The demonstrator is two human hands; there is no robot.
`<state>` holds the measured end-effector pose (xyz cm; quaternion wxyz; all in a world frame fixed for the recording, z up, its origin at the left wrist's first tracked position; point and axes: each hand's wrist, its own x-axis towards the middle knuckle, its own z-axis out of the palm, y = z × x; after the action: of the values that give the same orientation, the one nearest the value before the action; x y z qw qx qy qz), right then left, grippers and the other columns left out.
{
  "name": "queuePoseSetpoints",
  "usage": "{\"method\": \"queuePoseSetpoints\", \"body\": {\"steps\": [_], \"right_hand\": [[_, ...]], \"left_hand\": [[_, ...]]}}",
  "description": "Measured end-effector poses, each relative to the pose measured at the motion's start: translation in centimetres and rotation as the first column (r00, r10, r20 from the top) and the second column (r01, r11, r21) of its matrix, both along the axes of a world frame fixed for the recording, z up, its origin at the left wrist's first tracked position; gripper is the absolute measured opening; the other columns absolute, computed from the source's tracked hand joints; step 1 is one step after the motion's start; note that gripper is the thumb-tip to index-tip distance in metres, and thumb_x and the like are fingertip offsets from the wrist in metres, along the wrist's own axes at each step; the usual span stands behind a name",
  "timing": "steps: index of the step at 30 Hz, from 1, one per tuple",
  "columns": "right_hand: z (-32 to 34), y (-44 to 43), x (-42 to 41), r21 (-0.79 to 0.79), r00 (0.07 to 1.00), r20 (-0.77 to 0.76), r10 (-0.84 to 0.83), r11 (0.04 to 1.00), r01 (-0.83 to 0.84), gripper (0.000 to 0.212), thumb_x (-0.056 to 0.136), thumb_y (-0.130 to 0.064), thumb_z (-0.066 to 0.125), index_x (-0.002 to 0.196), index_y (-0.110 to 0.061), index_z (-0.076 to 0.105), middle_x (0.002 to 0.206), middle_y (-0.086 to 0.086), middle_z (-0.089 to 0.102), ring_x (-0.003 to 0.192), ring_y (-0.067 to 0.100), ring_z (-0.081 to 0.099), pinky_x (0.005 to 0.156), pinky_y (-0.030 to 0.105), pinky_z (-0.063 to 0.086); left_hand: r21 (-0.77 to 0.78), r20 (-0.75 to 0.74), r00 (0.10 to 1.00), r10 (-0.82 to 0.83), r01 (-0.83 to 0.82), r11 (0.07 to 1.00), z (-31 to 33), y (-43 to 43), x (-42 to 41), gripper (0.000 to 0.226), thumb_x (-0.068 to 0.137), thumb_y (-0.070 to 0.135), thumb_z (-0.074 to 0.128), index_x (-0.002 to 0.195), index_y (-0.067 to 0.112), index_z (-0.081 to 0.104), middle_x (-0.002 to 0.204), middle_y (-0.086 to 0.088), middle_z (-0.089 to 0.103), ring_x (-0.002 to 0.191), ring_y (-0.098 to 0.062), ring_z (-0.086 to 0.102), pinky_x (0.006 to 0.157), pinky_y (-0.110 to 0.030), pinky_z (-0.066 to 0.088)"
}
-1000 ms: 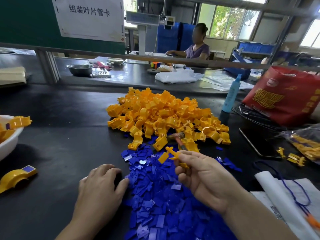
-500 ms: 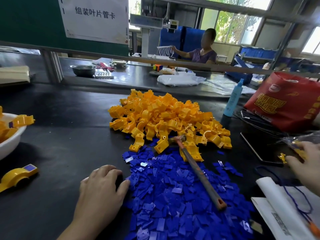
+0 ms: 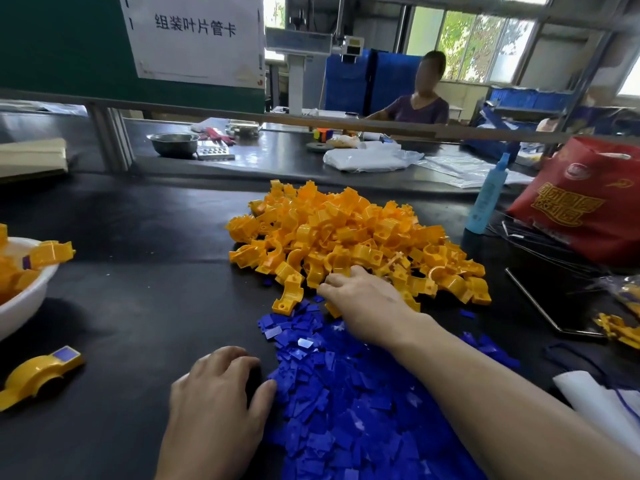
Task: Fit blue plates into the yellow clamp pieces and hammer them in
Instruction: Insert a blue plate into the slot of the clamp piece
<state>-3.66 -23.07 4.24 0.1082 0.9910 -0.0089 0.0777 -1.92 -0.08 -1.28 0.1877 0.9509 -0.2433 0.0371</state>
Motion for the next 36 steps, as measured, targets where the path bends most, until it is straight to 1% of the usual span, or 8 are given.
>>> {"method": "queuePoseSetpoints", "body": {"steps": [10, 14, 18, 21, 24, 28, 33, 36], "right_hand": [[0.1, 0.4, 0.3, -0.016, 1.0, 0.01, -0.016, 1.0, 0.016, 0.008, 0.091, -0.013, 0.052, 0.099, -0.014, 0.055, 0.096, 0.006, 0.051, 0.066, 0.021, 0.048, 0.048, 0.031, 0.036], [1.4, 1.8, -2.3, 0.27, 0.967, 0.242, -0.08, 0.963, 0.012, 0.014, 0.092, -0.03, 0.056, 0.105, -0.025, 0.057, 0.096, -0.008, 0.053, 0.08, 0.012, 0.057, 0.06, 0.025, 0.043], [2.2, 5.3, -7.2, 0.81, 0.98, 0.17, -0.1, 0.581, -0.081, 0.005, 0.091, -0.039, 0.058, 0.094, -0.038, 0.061, 0.076, -0.01, 0.062, 0.068, 0.004, 0.059, 0.055, 0.022, 0.05], [2.2, 7.4, -9.7, 0.909, 0.995, 0.1, -0.01, 0.407, -0.088, 0.012, 0.096, -0.037, 0.05, 0.096, -0.036, 0.062, 0.075, -0.009, 0.064, 0.064, 0.006, 0.063, 0.057, 0.019, 0.052], [2.2, 7.8, -10.8, 0.835, 0.996, 0.073, -0.055, 0.549, -0.031, 0.018, 0.097, -0.044, 0.043, 0.101, -0.038, 0.059, 0.083, -0.011, 0.059, 0.074, 0.005, 0.059, 0.065, 0.026, 0.052], [1.7, 6.7, -12.1, 0.46, 0.97, 0.067, -0.232, 0.87, 0.176, 0.048, 0.09, -0.063, 0.034, 0.133, -0.041, 0.034, 0.103, -0.014, 0.054, 0.09, 0.008, 0.056, 0.068, 0.028, 0.046], [-0.7, 6.7, -12.6, 0.247, 0.943, -0.203, -0.265, 0.918, 0.311, 0.052, 0.086, -0.067, 0.039, 0.129, -0.037, 0.035, 0.107, -0.008, 0.06, 0.095, 0.021, 0.061, 0.059, 0.033, 0.042], [-1.6, 6.7, -12.0, 0.27, 0.956, -0.157, -0.248, 0.92, 0.283, 0.039, 0.092, -0.057, 0.04, 0.122, -0.032, 0.045, 0.107, -0.007, 0.059, 0.095, 0.022, 0.061, 0.068, 0.037, 0.05]], "left_hand": [[-0.021, 0.023, 1.0, -0.01, 0.011, 1.0, 0.1, 0.1, -0.2, 0.043, 0.09, 0.066, 0.04, 0.124, 0.044, 0.055, 0.136, 0.028, 0.04, 0.133, 0.001, 0.032, 0.105, -0.027, 0.026], [-0.132, -0.006, 1.0, -0.01, 0.009, 0.991, 0.4, 0.0, -0.4, 0.044, 0.091, 0.058, 0.05, 0.13, 0.037, 0.052, 0.137, 0.02, 0.047, 0.13, -0.004, 0.04, 0.106, -0.031, 0.03], [-0.626, -0.162, 0.962, -0.221, 0.073, 0.776, 1.8, -0.1, -1.7, 0.051, 0.082, 0.051, 0.065, 0.13, 0.038, 0.052, 0.124, 0.027, 0.058, 0.113, 0.007, 0.055, 0.091, -0.02, 0.046], [-0.808, -0.369, 0.754, -0.543, 0.028, 0.588, 2.9, -0.3, -3.3, 0.049, 0.073, 0.048, 0.067, 0.121, 0.043, 0.061, 0.111, 0.017, 0.072, 0.102, 0.0, 0.067, 0.08, -0.013, 0.053], [-0.811, -0.392, 0.717, -0.576, 0.026, 0.585, 3.4, -0.4, -4.1, 0.033, 0.075, 0.042, 0.069, 0.108, 0.048, 0.068, 0.102, 0.009, 0.075, 0.091, -0.004, 0.071, 0.072, -0.012, 0.053], [-0.773, -0.528, 0.727, -0.439, -0.197, 0.603, 3.4, -0.7, -3.8, 0.027, 0.084, 0.015, 0.073, 0.093, 0.04, 0.073, 0.089, -0.001, 0.076, 0.075, -0.012, 0.072, 0.064, -0.025, 0.057], [-0.73, -0.649, 0.687, -0.327, -0.439, 0.524, 3.1, -0.3, -1.9, 0.018, 0.084, 0.004, 0.069, 0.1, 0.013, 0.069, 0.084, -0.01, 0.075, 0.063, -0.016, 0.071, 0.061, -0.034, 0.057], [-0.692, -0.694, 0.624, -0.358, -0.443, 0.57, 2.9, -0.4, -2.0, 0.03, 0.081, 0.005, 0.071, 0.108, 0.018, 0.069, 0.094, -0.007, 0.076, 0.07, -0.018, 0.072, 0.068, -0.037, 0.057]]}}
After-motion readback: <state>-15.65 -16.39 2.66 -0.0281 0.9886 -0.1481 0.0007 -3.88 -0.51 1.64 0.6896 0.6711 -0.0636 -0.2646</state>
